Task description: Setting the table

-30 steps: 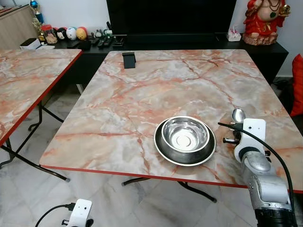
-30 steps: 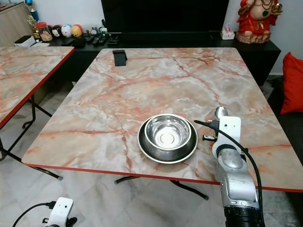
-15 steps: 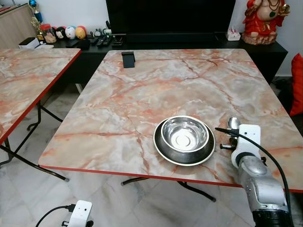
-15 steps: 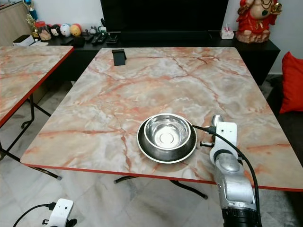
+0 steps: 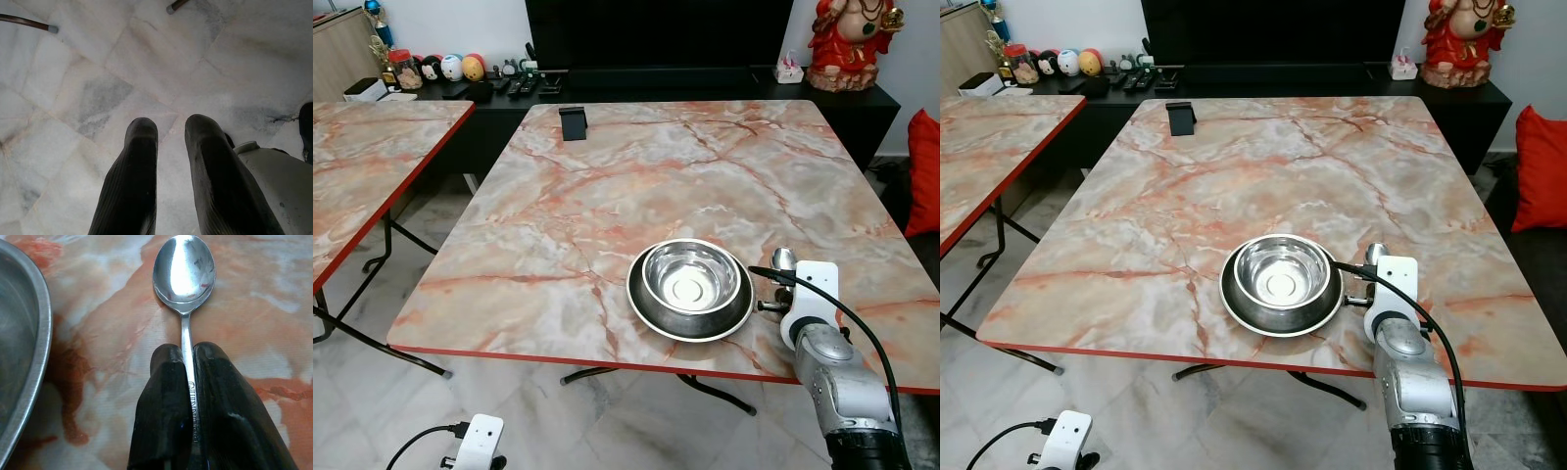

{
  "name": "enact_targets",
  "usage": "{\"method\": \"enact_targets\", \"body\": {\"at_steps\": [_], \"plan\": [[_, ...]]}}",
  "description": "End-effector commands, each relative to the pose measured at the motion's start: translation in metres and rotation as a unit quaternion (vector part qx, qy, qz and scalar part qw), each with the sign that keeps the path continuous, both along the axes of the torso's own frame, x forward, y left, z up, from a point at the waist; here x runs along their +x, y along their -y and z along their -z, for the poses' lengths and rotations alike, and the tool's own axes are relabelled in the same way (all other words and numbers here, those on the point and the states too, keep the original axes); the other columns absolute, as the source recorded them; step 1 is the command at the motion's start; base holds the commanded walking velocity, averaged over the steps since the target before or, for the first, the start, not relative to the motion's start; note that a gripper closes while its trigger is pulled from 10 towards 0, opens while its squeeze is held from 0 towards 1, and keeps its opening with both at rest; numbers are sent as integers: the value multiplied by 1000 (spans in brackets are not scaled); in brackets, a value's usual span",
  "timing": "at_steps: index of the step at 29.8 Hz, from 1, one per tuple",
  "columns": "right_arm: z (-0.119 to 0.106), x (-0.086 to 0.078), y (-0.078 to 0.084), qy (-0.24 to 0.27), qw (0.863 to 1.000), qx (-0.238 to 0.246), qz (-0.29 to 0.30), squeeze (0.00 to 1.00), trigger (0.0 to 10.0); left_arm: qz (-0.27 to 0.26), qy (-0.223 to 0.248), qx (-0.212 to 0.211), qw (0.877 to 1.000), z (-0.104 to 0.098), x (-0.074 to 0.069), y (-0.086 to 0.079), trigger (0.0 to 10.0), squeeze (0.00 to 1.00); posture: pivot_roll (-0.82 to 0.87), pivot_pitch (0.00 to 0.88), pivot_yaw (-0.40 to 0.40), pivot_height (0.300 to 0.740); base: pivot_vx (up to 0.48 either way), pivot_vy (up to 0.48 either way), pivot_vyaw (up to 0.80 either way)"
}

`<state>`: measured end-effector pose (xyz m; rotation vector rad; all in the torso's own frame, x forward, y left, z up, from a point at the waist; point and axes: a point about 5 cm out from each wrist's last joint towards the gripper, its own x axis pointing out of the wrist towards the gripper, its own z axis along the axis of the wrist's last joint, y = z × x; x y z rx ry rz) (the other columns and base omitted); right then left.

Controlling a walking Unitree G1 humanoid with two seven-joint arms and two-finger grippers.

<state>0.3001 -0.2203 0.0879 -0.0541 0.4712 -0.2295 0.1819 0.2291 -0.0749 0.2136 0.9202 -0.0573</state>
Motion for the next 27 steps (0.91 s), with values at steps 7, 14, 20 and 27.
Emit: {"method": "enact_targets", "body": {"at_steps": [7,14,20,27], "plan": [[-2,7,-3,4,1000,2,-10,0,10000,-5,-11,5,1000,2,-7,-4,10000,0,-24,0,46,724,0,0,0],[-3,8,-9,7,1000,-2,-21,0,10000,-2,-18,9,1000,3,-10,-7,10000,0,-26,0,59,724,0,0,0],[-2,9,-14,7,999,-8,-35,0,10000,-1,-14,14,1000,-1,-4,-11,10000,0,-25,0,73,724,0,0,0],[-4,4,-11,8,999,-32,-43,0,10000,1,-12,16,1000,-2,-1,-13,10000,0,-35,0,81,724,0,0,0]]}}
